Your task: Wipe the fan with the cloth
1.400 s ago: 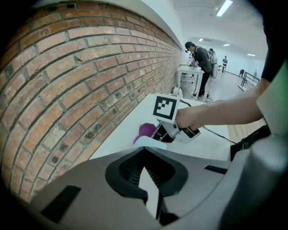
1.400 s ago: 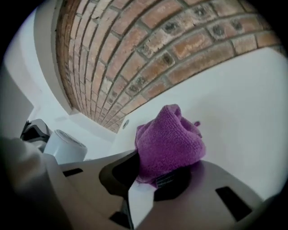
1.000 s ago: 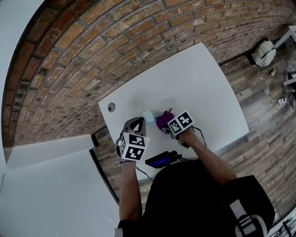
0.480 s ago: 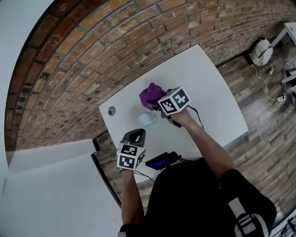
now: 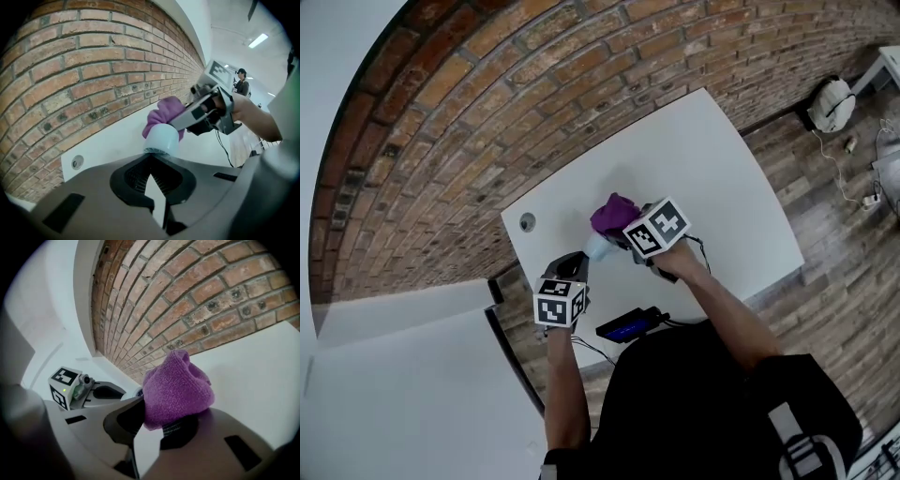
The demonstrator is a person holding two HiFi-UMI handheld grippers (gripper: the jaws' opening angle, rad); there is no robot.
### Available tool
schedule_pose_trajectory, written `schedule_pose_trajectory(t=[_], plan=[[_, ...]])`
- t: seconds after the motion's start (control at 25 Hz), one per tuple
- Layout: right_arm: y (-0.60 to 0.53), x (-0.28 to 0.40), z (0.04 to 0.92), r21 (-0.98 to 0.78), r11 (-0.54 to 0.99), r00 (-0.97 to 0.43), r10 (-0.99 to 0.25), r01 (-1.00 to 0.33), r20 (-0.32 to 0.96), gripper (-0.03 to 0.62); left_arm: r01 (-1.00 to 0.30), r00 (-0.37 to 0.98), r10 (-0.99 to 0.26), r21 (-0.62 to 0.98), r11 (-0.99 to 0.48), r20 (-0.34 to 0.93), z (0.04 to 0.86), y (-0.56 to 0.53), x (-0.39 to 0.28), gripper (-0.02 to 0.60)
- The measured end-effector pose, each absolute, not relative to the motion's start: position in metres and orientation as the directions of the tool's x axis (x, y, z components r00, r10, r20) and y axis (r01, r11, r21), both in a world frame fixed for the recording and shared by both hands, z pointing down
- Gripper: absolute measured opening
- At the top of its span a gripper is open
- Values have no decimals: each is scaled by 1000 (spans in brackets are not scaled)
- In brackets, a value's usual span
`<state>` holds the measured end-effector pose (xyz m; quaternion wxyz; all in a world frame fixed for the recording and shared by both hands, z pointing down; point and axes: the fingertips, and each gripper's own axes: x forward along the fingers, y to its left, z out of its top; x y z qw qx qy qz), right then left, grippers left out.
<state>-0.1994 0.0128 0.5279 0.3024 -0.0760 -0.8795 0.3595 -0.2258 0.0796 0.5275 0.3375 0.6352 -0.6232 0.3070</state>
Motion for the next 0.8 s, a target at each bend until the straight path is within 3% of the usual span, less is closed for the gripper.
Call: schedule_pose_trajectory(t=[0.28, 0.48, 0.6, 0.8], plan=[[-4, -159, 548, -750, 618, -869, 213, -235, 447, 66, -1000, 6, -631, -5, -15, 776, 492, 68, -240, 0], [0, -177, 483, -760, 645, -932, 223, -78, 284, 66, -959, -12, -555, -166, -229, 832, 494, 56, -208, 2], [20, -187, 489, -747, 661, -917, 252, -69, 308, 66, -941, -53, -540, -224, -256, 840, 499, 54, -206, 0], [23, -181, 545, -774, 606, -903, 206, -185, 377, 66, -955, -22, -539, -177, -237, 842, 500, 55, -209, 0]])
